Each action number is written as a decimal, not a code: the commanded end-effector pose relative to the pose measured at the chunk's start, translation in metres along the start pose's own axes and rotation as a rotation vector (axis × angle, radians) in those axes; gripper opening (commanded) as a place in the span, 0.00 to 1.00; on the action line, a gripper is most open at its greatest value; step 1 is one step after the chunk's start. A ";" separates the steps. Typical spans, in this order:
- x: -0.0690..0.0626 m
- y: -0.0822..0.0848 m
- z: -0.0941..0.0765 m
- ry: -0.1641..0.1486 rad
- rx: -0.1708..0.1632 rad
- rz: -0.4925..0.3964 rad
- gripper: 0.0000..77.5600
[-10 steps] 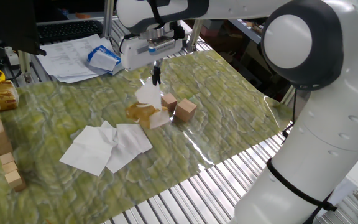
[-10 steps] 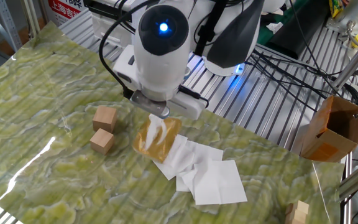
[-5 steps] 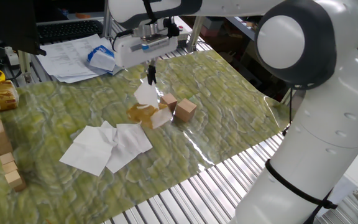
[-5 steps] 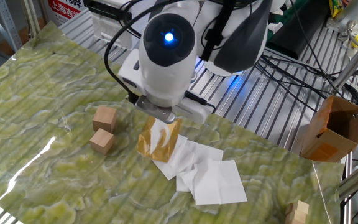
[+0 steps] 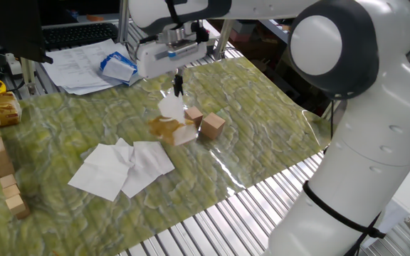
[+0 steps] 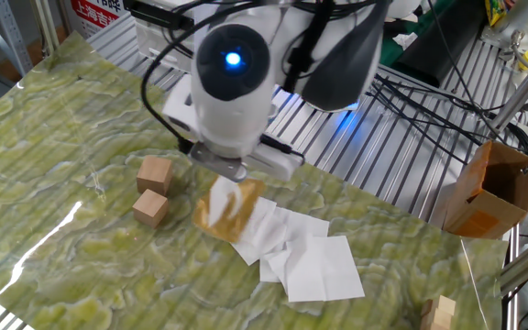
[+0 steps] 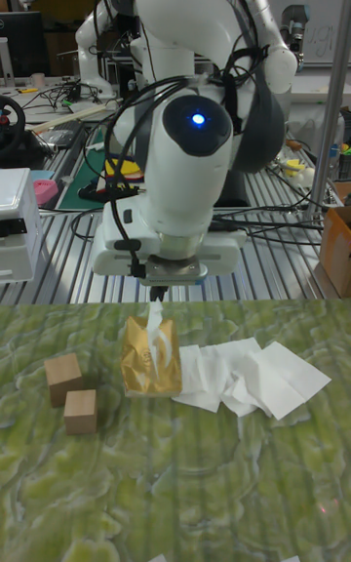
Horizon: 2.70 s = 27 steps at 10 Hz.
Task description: Pull out a napkin
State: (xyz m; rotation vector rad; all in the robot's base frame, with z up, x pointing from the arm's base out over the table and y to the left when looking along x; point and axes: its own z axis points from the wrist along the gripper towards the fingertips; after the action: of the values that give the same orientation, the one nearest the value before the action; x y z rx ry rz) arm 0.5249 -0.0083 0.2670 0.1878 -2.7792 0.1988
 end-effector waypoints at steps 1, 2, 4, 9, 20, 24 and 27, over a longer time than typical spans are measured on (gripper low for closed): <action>-0.010 -0.056 -0.018 0.013 -0.074 -0.102 0.02; -0.009 -0.046 -0.016 0.014 -0.068 -0.088 0.02; -0.004 -0.022 -0.016 0.012 -0.067 -0.038 0.02; 0.009 0.011 -0.034 0.034 0.073 -0.019 0.02; 0.012 0.002 -0.038 0.009 -0.071 0.009 0.02; 0.005 -0.023 -0.038 -0.028 -0.339 0.013 0.02; 0.005 -0.023 -0.038 -0.009 -0.126 -0.047 0.02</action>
State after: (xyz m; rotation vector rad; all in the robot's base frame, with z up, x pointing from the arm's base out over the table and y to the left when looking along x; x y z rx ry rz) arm 0.5311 -0.0117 0.3041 0.1339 -2.7780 -0.0493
